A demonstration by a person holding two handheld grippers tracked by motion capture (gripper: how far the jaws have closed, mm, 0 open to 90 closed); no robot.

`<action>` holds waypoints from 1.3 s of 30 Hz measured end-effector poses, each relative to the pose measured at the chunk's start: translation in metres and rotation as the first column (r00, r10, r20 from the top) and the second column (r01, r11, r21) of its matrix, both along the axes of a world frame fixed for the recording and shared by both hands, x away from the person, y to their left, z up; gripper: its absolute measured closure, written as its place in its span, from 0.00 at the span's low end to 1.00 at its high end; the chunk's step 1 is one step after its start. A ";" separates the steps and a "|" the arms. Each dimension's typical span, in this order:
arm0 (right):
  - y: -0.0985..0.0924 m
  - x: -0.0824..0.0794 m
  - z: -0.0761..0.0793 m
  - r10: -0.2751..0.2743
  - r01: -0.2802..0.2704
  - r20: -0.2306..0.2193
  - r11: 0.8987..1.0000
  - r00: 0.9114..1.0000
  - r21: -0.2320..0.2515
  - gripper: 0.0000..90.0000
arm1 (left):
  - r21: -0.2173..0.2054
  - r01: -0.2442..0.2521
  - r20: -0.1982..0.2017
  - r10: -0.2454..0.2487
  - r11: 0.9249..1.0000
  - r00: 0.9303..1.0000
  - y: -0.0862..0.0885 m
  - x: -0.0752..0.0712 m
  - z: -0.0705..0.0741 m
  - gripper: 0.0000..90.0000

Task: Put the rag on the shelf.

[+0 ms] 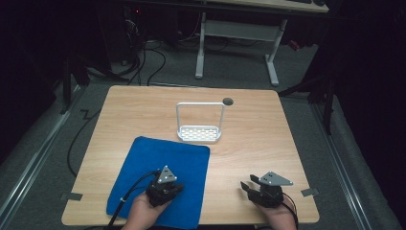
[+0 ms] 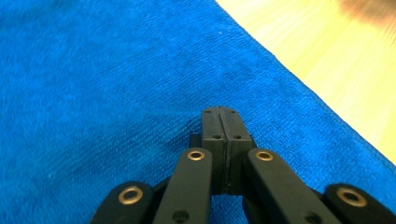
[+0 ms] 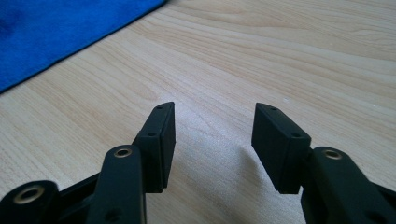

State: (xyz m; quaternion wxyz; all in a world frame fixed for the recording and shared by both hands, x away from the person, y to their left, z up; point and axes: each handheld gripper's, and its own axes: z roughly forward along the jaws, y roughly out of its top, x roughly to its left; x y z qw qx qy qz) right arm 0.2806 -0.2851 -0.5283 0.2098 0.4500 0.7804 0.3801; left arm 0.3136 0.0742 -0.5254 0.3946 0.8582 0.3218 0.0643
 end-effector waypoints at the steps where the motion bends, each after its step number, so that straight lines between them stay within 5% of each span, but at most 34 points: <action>1: 0.000 0.000 0.000 -0.001 0.001 0.000 1.000 1.000 0.002 0.56 | -0.014 -0.003 0.006 0.003 1.000 1.000 0.000 -0.001 0.001 0.99; 5: -0.001 -0.003 0.001 0.000 0.000 0.000 1.000 1.000 0.012 0.59 | -0.043 -0.061 0.033 0.062 0.997 0.997 0.025 0.001 0.011 0.94; 9: 0.004 -0.001 0.003 0.020 -0.020 0.007 0.999 1.000 0.028 0.61 | -0.022 -0.174 0.030 0.174 0.985 0.984 0.078 0.009 0.013 0.92; 15: 0.029 0.006 0.008 0.086 -0.086 0.000 0.994 0.996 0.064 0.66 | 0.031 -0.328 0.028 0.328 0.944 0.944 0.143 0.016 0.011 0.98; 19: 0.063 0.022 0.016 0.158 -0.159 0.016 0.985 0.987 0.069 0.78 | 0.048 -0.354 0.001 0.355 0.934 0.935 0.158 0.019 0.009 0.99; 24: 0.109 0.036 0.017 0.242 -0.243 0.008 0.969 0.970 0.043 1.00 | 0.085 -0.339 -0.021 0.342 0.937 0.939 0.158 0.021 0.003 0.99; 27: 0.131 0.042 0.010 0.295 -0.296 -0.033 0.955 0.955 -0.019 1.00 | 0.070 -0.336 -0.036 0.339 0.939 0.940 0.159 0.021 0.002 0.99; 31: 0.136 0.045 0.001 0.311 -0.316 -0.084 0.946 0.947 -0.069 1.00 | 0.060 -0.333 -0.041 0.336 0.941 0.941 0.161 0.022 0.001 0.99; 35: 0.129 0.045 0.001 0.291 -0.297 -0.087 0.952 0.953 -0.070 1.00 | 0.057 -0.324 -0.044 0.327 0.944 0.944 0.157 0.021 0.001 0.99; 39: 0.118 0.041 0.001 0.270 -0.276 -0.079 0.958 0.960 -0.077 1.00 | 0.050 -0.279 -0.050 0.281 0.959 0.958 0.143 0.018 0.001 0.99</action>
